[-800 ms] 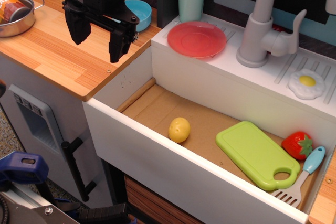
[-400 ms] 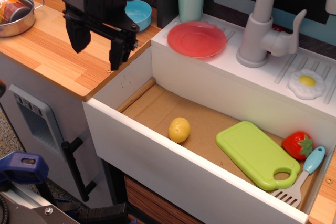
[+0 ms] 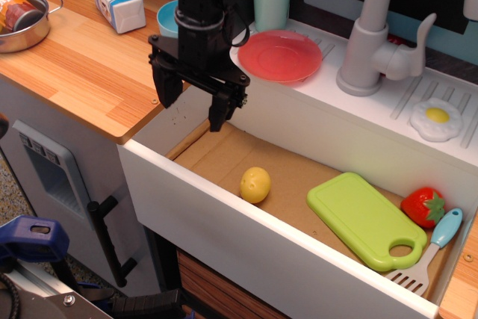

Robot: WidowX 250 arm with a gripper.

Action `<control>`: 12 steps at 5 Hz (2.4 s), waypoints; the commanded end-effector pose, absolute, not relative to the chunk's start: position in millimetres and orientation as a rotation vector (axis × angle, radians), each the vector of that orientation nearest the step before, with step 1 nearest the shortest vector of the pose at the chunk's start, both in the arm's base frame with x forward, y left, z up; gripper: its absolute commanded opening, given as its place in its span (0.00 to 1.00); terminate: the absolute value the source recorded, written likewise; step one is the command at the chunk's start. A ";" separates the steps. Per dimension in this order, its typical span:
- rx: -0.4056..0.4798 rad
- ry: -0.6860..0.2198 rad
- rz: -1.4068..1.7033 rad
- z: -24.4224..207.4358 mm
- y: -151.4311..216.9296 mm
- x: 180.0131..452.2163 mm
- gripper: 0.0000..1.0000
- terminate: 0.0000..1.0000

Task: Put potato on plate

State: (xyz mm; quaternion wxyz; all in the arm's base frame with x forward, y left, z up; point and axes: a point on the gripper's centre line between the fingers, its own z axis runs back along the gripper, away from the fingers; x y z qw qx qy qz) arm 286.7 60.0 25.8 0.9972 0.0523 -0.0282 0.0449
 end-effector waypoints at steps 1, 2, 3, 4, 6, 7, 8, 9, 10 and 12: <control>0.093 -0.143 0.137 5.0 39.6 309.6 1.00 0.00; 0.088 -0.196 0.143 -15.8 29.7 315.8 1.00 0.00; 0.087 -0.209 0.125 -23.4 28.4 319.5 1.00 0.00; 0.080 -0.254 0.150 -40.5 23.2 318.0 1.00 0.00; 0.001 -0.303 0.187 -55.1 26.3 317.0 1.00 0.00; 0.035 -0.369 0.246 -65.8 26.7 316.7 1.00 0.00; 0.065 -0.363 0.277 -66.8 23.4 317.4 1.00 0.00; 0.015 -0.335 0.284 -66.1 26.5 317.5 0.00 0.00; -0.018 -0.265 0.281 -47.6 31.1 320.1 0.00 0.00; 0.060 -0.091 0.166 49.9 51.4 315.2 0.00 0.00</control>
